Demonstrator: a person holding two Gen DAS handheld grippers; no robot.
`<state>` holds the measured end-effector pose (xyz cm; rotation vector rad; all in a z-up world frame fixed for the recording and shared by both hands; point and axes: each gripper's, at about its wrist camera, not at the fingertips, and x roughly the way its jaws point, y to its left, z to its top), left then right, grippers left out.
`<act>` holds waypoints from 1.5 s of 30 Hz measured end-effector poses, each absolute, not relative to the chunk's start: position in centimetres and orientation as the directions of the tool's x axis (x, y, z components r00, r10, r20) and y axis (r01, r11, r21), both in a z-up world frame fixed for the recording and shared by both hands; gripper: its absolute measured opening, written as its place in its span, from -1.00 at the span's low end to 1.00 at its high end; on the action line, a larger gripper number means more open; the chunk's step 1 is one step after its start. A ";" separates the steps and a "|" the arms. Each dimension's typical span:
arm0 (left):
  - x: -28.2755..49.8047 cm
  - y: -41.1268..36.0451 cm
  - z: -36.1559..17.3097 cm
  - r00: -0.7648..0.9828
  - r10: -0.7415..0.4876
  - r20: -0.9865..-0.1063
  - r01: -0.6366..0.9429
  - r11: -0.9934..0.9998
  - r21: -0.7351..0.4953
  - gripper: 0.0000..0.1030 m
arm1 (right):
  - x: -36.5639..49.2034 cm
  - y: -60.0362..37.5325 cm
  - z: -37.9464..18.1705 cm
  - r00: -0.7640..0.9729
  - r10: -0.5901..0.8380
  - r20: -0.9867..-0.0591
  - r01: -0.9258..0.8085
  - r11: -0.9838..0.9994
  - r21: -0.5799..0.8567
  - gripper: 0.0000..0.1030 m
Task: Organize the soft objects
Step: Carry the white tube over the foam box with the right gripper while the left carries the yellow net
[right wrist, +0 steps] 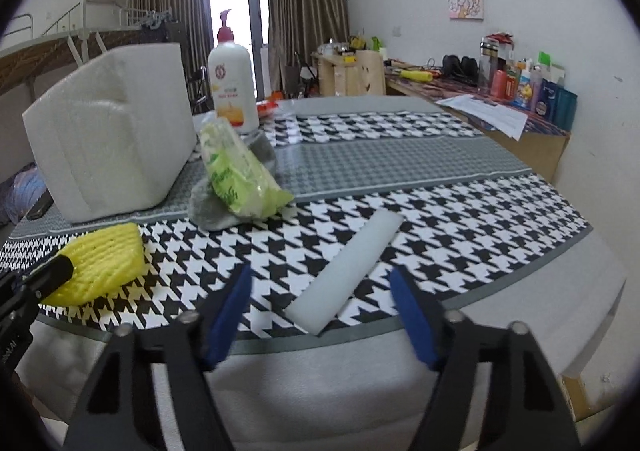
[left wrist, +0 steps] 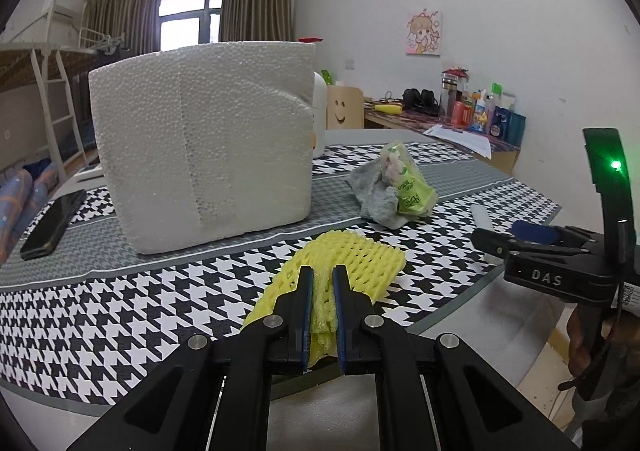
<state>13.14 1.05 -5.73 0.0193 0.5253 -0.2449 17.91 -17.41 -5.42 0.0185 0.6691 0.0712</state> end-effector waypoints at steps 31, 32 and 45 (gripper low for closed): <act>11.4 2.2 -4.9 0.855 -0.234 -0.462 0.233 0.971 -0.061 -0.80 | 16.5 -19.0 -2.9 0.811 0.086 -0.578 -0.040 0.995 0.091 -0.68; 11.3 2.2 -4.8 0.856 -0.234 -0.461 0.233 0.971 -0.060 -0.80 | 16.4 -19.1 -2.7 0.814 0.091 -0.573 -0.044 0.994 0.096 -0.68; 10.0 2.1 -3.0 0.879 -0.202 -0.433 0.204 0.978 -0.044 -0.80 | 14.6 -18.7 -0.9 0.839 0.156 -0.521 -0.116 0.987 0.109 -0.68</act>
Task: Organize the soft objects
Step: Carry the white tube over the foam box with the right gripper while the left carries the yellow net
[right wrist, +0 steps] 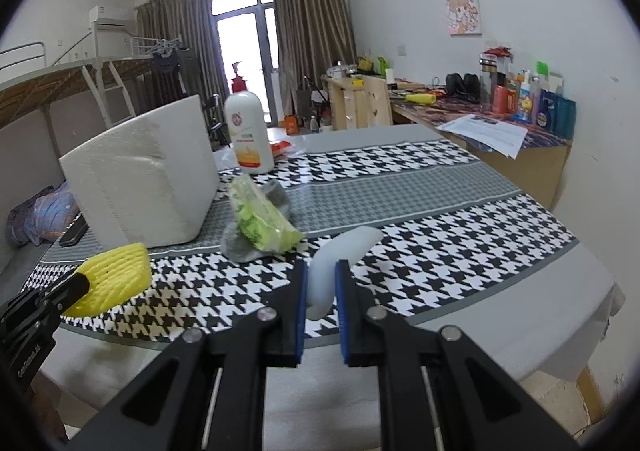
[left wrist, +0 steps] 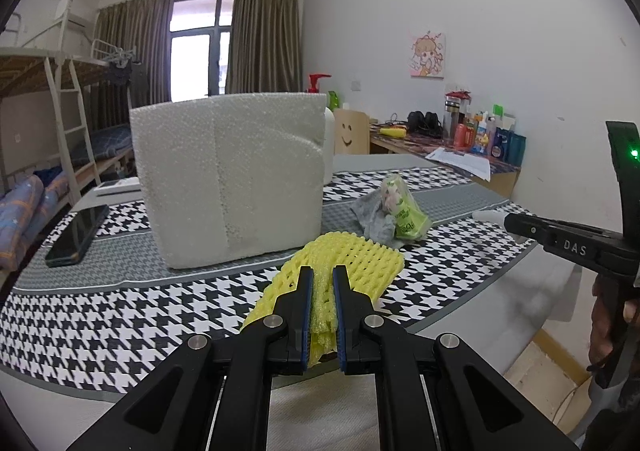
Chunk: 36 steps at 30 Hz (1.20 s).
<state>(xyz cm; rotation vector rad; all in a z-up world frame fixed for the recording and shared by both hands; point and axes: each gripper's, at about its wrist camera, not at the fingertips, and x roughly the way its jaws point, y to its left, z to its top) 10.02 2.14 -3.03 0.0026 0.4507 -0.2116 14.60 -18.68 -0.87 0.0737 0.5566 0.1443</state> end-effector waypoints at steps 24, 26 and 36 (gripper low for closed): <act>5.0 7.0 0.1 0.930 -0.005 -0.368 -0.006 1.000 -0.028 -0.80 | 11.8 -11.2 1.0 0.791 0.417 -0.447 -0.432 0.899 0.074 -0.68; 4.8 7.3 0.2 0.930 0.001 -0.367 -0.013 0.999 -0.029 -0.80 | 11.6 -10.7 1.1 0.788 0.427 -0.444 -0.444 0.893 0.072 -0.68; 4.3 7.9 0.6 0.933 -0.005 -0.360 -0.011 0.999 -0.041 -0.80 | 11.2 -9.4 1.4 0.774 0.455 -0.440 -0.479 0.876 0.062 -0.68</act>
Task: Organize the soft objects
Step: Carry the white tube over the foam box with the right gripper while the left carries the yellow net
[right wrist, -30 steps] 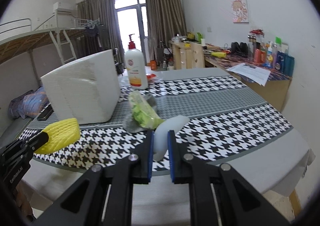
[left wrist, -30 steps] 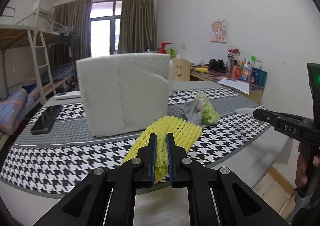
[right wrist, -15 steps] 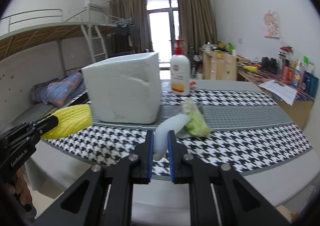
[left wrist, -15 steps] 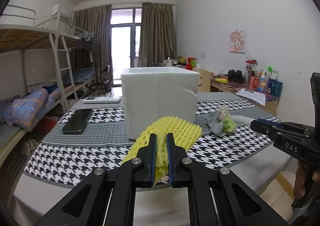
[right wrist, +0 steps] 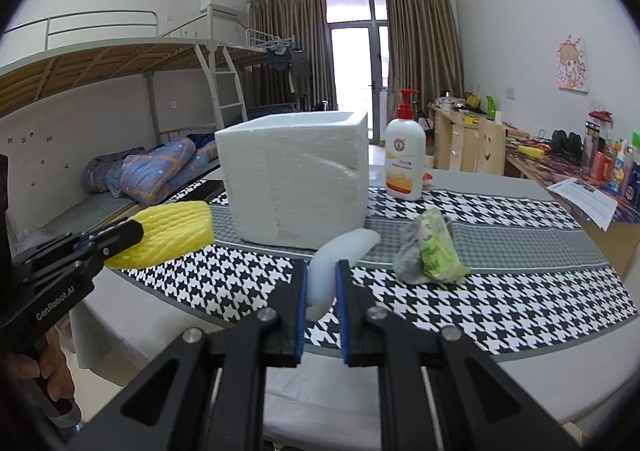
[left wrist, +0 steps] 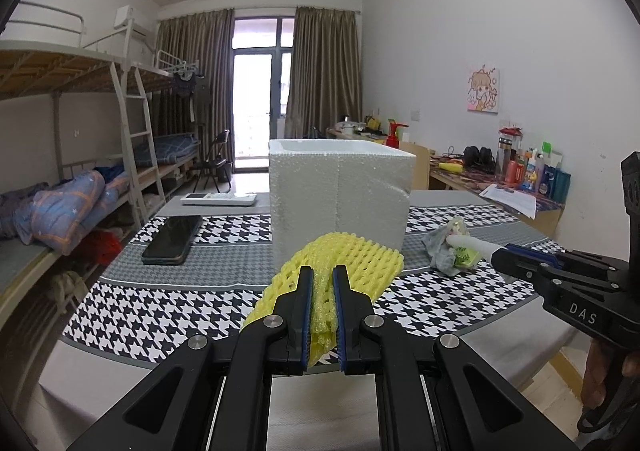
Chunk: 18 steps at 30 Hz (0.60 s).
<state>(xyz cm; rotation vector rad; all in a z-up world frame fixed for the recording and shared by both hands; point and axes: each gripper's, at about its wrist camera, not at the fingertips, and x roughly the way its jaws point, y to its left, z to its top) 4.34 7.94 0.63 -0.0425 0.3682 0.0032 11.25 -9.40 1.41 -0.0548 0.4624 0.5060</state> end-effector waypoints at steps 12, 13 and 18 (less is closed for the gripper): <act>5.9 8.2 3.1 0.937 -0.014 -0.350 0.005 1.000 -0.027 -0.80 | 12.0 -8.4 3.7 0.784 0.461 -0.416 -0.492 0.870 0.038 -0.68; 6.1 8.3 3.6 0.939 -0.012 -0.343 0.004 1.000 -0.025 -0.80 | 12.1 -8.4 4.0 0.786 0.461 -0.412 -0.492 0.870 0.036 -0.68; 6.9 8.8 5.6 0.949 -0.011 -0.316 0.004 1.000 -0.023 -0.80 | 12.8 -7.9 5.9 0.790 0.473 -0.389 -0.504 0.863 0.025 -0.68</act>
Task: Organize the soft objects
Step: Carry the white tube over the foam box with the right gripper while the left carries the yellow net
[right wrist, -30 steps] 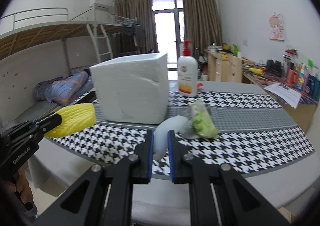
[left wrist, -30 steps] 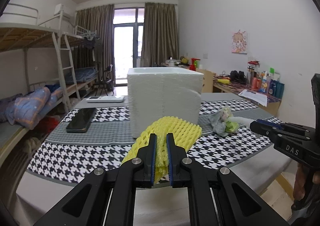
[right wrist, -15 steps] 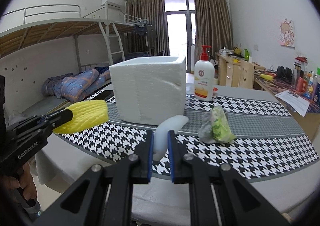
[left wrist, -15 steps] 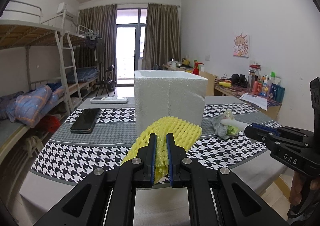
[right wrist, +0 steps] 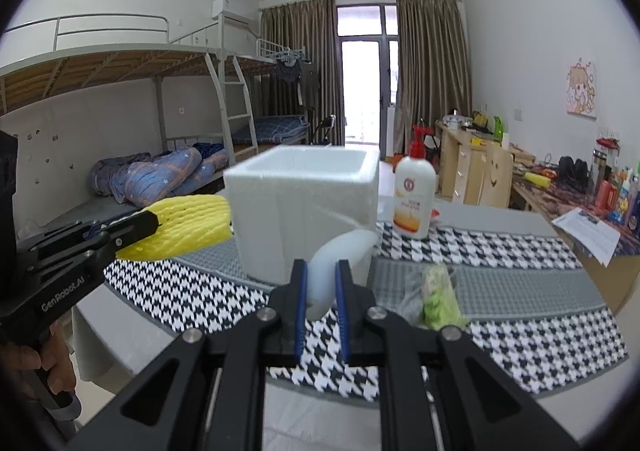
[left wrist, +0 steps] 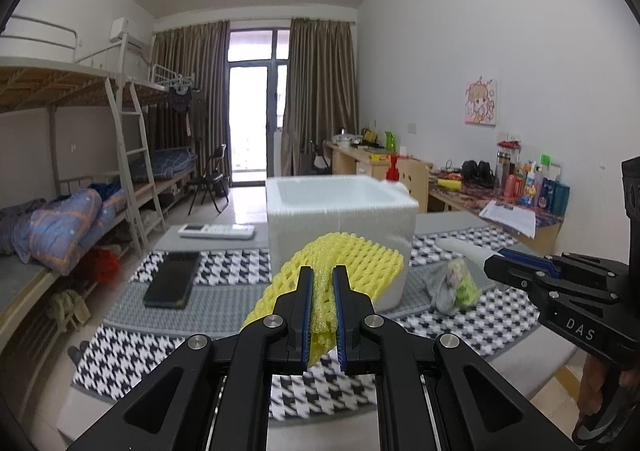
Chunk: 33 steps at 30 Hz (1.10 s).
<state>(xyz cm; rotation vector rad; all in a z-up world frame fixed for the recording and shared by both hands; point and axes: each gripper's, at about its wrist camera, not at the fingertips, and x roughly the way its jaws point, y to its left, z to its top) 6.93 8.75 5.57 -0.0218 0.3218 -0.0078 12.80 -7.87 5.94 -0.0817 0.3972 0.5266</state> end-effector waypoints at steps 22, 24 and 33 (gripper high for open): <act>11.9 10.3 10.9 0.966 0.007 -0.257 -0.009 1.000 -0.006 -0.80 | 17.7 -5.9 10.4 0.797 0.495 -0.346 -0.532 0.846 -0.015 -0.68; 12.3 10.2 11.0 0.966 0.008 -0.257 -0.010 1.000 -0.006 -0.80 | 18.1 -5.7 10.6 0.797 0.496 -0.345 -0.533 0.846 -0.017 -0.68; 14.7 10.8 11.2 0.965 0.015 -0.261 -0.014 1.000 0.006 -0.80 | 20.8 -4.5 10.6 0.784 0.500 -0.367 -0.543 0.840 -0.016 -0.68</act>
